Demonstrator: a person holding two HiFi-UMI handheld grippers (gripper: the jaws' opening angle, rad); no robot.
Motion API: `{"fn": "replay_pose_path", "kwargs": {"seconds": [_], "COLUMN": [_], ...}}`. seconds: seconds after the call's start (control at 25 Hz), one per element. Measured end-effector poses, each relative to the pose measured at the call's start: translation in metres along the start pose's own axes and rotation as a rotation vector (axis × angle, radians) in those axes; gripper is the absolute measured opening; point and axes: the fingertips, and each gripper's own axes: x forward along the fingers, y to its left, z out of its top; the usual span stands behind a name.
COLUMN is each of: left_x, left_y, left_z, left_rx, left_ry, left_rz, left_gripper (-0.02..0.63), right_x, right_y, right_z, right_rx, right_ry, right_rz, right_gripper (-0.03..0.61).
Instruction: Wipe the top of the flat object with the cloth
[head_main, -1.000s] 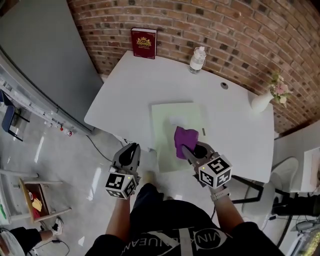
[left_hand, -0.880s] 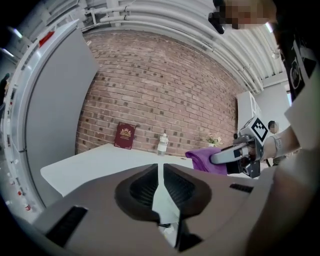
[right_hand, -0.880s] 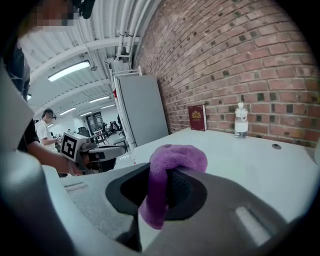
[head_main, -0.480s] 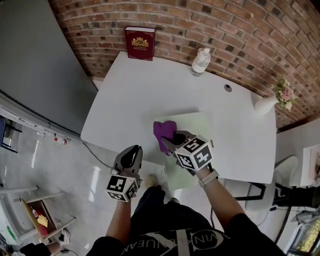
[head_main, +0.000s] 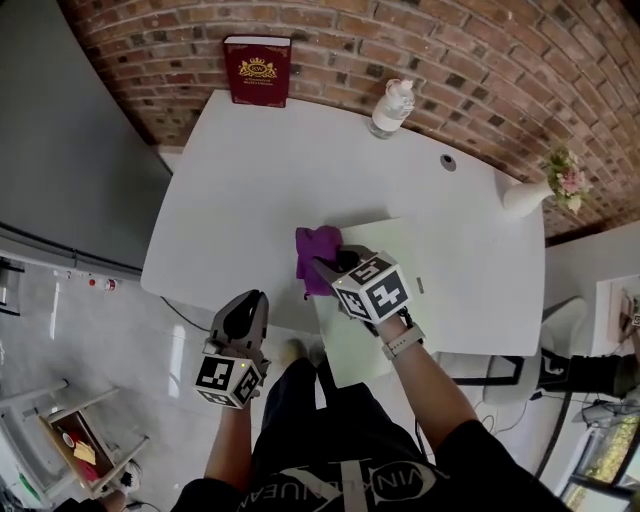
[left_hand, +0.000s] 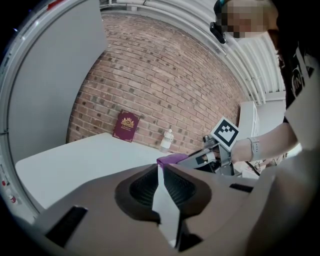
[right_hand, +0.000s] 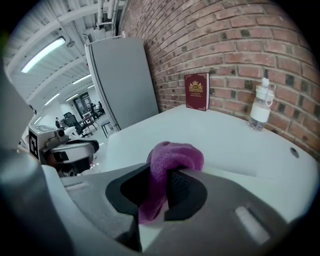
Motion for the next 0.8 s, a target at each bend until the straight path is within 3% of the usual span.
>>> {"fn": "replay_pose_path", "kwargs": {"seconds": [0.48,0.8], "left_x": [0.005,0.0], "left_y": [-0.021,-0.03], "left_z": [-0.01,-0.018], "left_rx": [-0.01,-0.009], "left_ry": [0.005,0.014], "left_rz": [0.037,0.06], "left_gripper": [0.034,0.034], "right_x": [-0.064,-0.095], "right_y": [-0.11,-0.154], "right_z": [-0.044,-0.063], "right_rx": [0.03,0.03], "right_ry": [0.07,0.095], "right_rz": [-0.158,-0.214], "right_gripper": [0.061,0.061]}}
